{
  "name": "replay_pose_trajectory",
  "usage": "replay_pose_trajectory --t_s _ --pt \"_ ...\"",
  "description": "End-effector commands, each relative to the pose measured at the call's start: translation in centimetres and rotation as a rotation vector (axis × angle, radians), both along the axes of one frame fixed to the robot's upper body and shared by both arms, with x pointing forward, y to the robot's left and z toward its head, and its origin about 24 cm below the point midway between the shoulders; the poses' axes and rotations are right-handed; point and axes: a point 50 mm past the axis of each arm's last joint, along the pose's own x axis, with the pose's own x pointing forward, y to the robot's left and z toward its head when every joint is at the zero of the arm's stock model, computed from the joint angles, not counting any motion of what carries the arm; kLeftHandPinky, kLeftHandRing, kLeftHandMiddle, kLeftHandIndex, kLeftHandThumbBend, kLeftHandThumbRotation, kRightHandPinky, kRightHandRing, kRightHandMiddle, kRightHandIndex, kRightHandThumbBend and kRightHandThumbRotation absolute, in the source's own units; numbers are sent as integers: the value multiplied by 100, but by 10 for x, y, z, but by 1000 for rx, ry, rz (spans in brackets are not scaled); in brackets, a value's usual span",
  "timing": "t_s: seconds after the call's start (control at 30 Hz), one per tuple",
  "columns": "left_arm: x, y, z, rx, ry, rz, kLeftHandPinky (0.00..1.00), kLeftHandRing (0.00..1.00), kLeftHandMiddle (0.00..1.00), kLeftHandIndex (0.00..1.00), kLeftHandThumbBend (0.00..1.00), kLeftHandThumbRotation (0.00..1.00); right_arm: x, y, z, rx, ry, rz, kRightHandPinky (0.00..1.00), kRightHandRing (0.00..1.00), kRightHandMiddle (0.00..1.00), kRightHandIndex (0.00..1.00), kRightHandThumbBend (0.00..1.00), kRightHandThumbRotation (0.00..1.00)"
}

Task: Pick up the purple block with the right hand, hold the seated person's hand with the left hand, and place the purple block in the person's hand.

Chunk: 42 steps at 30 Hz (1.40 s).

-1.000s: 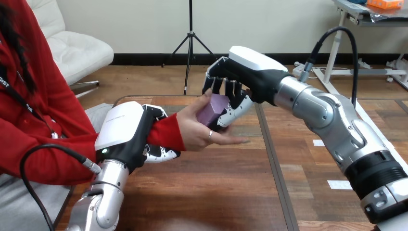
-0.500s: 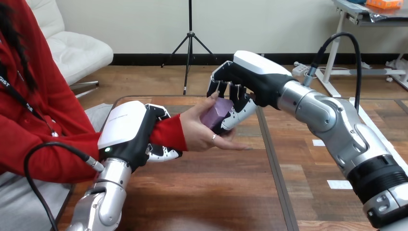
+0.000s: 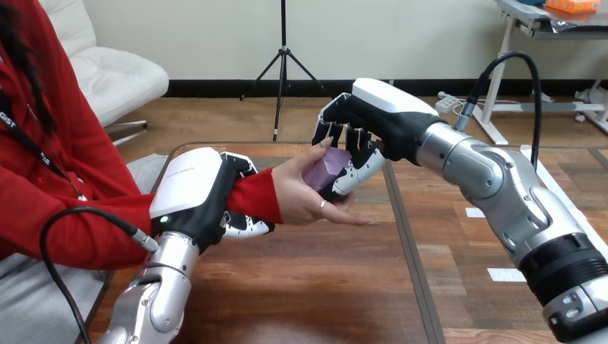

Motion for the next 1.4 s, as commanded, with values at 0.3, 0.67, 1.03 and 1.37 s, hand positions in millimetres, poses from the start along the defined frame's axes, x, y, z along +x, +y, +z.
replay_pose_trajectory --t_s 0.3,0.67,1.03,1.37 --pt "30 -44 124 -156 -463 -187 31 36 41 41 69 0 -7 15 25 42 -80 86 36 42 48 50 67 0" --pt "24 -38 117 -94 -406 -204 39 48 54 55 81 30 -8 7 26 70 -56 81 45 52 56 58 68 18" --pt "15 -33 111 -99 -337 -231 46 58 65 66 96 56 -11 -4 27 85 -48 73 54 61 65 66 76 63" --pt "8 -30 108 -102 -279 -256 51 64 70 70 100 68 -14 -13 26 112 -48 58 59 66 70 70 81 92"
